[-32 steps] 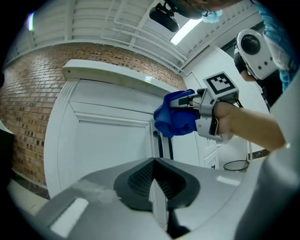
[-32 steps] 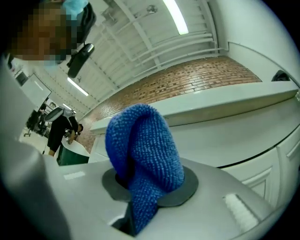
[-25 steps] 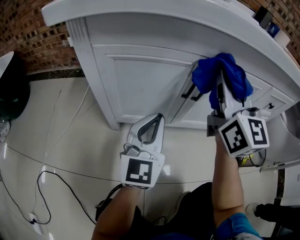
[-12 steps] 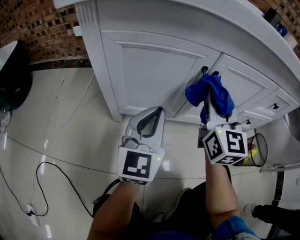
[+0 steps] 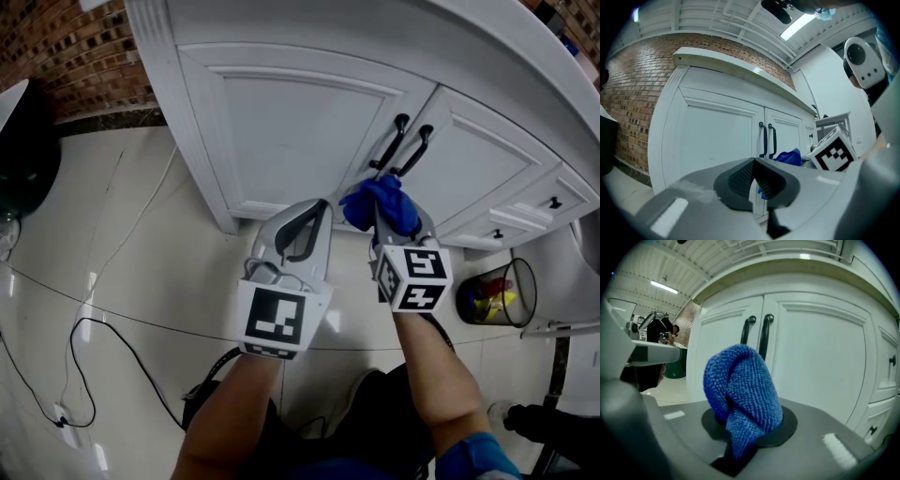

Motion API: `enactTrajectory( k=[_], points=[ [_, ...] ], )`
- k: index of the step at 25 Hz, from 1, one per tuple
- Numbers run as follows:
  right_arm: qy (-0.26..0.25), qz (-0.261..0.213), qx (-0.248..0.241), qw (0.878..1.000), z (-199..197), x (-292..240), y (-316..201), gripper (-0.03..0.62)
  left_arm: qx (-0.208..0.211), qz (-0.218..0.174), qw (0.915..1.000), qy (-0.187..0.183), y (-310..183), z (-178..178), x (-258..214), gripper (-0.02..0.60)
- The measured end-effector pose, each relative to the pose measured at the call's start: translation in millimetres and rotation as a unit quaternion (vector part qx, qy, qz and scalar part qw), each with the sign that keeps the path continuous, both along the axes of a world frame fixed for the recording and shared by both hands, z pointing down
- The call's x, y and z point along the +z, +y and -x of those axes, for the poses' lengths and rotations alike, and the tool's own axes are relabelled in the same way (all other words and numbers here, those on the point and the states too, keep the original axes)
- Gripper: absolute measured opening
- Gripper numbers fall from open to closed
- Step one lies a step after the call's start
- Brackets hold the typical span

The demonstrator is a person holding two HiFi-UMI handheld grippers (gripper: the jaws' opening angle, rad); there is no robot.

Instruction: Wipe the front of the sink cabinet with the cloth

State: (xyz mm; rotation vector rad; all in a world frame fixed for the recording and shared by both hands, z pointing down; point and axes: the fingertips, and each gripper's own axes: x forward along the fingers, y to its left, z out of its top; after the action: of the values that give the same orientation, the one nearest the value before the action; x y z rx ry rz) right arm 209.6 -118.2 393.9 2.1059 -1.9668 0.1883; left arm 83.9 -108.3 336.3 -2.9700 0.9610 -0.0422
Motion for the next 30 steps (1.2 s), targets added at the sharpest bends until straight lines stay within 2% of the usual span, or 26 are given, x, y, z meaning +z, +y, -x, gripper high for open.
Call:
enactTrajectory(
  k=[5,9,12,16,22,27,30],
  points=[
    [-0.004,0.061,0.003,0.998,-16.1,45.2,-7.9,0.074,0.000,0.032,0.9994,-0.016,-6.7,-6.1,23.4,0.002],
    [-0.013,0.081,-0.005,0.997,-13.5,64.5,-12.8,0.074,0.000,0.064,0.9976,-0.025,-12.5,-8.3,41.1,0.002],
    [-0.040,0.100,-0.010,0.994,-9.5,78.2,-13.8,0.074,0.001,0.084,0.9961,-0.028,-15.4,-9.9,51.1,0.002],
    [-0.089,0.158,-0.018,0.983,-8.9,120.5,-14.4,0.074,0.004,0.098,0.9949,-0.026,-15.4,-12.6,56.2,0.002],
    [-0.122,0.223,-0.033,0.967,-12.2,175.2,-12.2,0.072,0.001,0.118,0.9920,-0.046,-17.4,-9.2,69.8,0.002],
    [-0.143,0.241,-0.026,0.960,-14.2,187.2,-9.8,0.072,-0.009,0.152,0.9862,-0.065,-23.2,-1.6,89.2,0.002],
    [-0.132,0.249,-0.029,0.959,-11.8,176.1,-4.3,0.072,-0.011,0.158,0.9858,-0.057,-26.0,0.6,87.2,0.002]
  ],
)
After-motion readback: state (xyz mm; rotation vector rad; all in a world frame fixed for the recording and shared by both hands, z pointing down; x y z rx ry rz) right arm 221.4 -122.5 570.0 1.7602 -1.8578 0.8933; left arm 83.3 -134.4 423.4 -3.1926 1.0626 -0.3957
